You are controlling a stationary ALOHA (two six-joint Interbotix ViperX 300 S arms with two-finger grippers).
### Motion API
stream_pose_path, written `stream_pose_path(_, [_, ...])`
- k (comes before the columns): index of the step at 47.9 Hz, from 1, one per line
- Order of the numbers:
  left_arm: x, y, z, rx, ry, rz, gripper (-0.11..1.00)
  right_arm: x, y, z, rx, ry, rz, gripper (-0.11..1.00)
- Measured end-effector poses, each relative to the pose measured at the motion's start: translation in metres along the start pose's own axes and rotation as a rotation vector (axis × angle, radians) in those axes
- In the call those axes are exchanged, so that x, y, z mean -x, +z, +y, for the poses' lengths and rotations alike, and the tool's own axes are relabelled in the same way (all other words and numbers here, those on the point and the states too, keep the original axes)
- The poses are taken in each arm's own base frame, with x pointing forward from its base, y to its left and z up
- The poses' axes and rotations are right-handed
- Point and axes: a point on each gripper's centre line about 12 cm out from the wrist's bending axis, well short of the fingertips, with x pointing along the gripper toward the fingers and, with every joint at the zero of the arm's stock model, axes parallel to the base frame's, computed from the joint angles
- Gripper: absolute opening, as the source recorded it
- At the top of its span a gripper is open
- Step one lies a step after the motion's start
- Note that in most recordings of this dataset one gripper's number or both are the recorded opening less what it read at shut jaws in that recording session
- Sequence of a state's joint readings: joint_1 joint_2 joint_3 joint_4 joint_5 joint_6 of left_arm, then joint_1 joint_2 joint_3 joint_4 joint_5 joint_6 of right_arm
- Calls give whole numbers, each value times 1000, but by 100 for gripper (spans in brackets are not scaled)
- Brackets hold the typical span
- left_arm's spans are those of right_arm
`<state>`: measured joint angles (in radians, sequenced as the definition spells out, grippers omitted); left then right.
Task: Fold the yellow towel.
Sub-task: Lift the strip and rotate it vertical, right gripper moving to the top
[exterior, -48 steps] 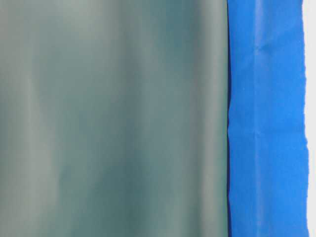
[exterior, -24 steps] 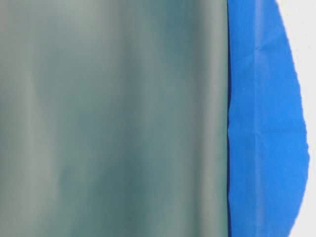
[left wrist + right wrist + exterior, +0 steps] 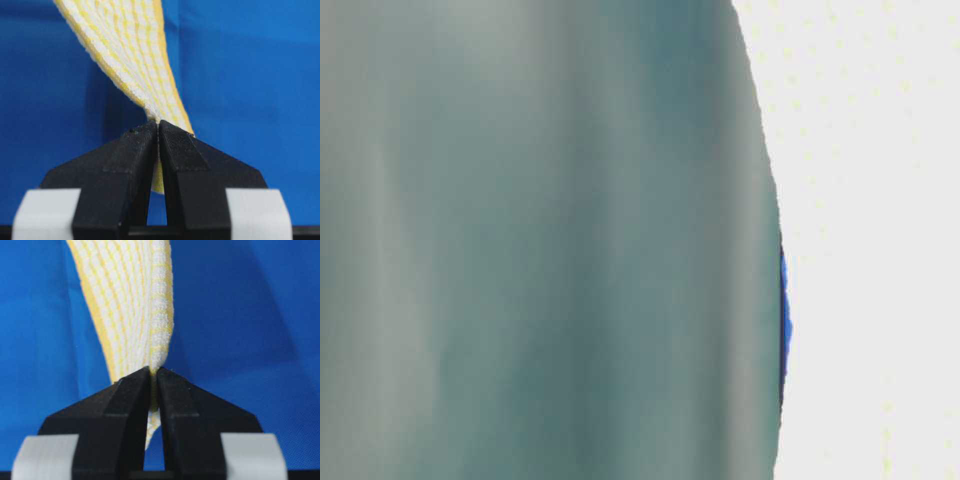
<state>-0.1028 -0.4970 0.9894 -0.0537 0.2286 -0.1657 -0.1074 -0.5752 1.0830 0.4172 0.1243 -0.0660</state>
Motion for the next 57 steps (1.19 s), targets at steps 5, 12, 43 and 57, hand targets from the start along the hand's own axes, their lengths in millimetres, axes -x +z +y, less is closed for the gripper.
stream_pose_path(5, [2, 0, 0, 0, -3, -9, 2, -4, 1, -1, 5, -6, 1, 5])
stream_pose_path(12, [0, 1, -4, -7, -15, -25, 2, -14, 11, -9, -6, -45, -24, 5])
stream_pose_path(43, [-59, 47, -45, -78, -104, -145, 2, -48, 81, -93, -153, -295, -185, 5])
stream_pose_path(57, [-94, 77, -64, -122, -118, -160, 2, -56, 106, -118, -153, -348, -218, 5])
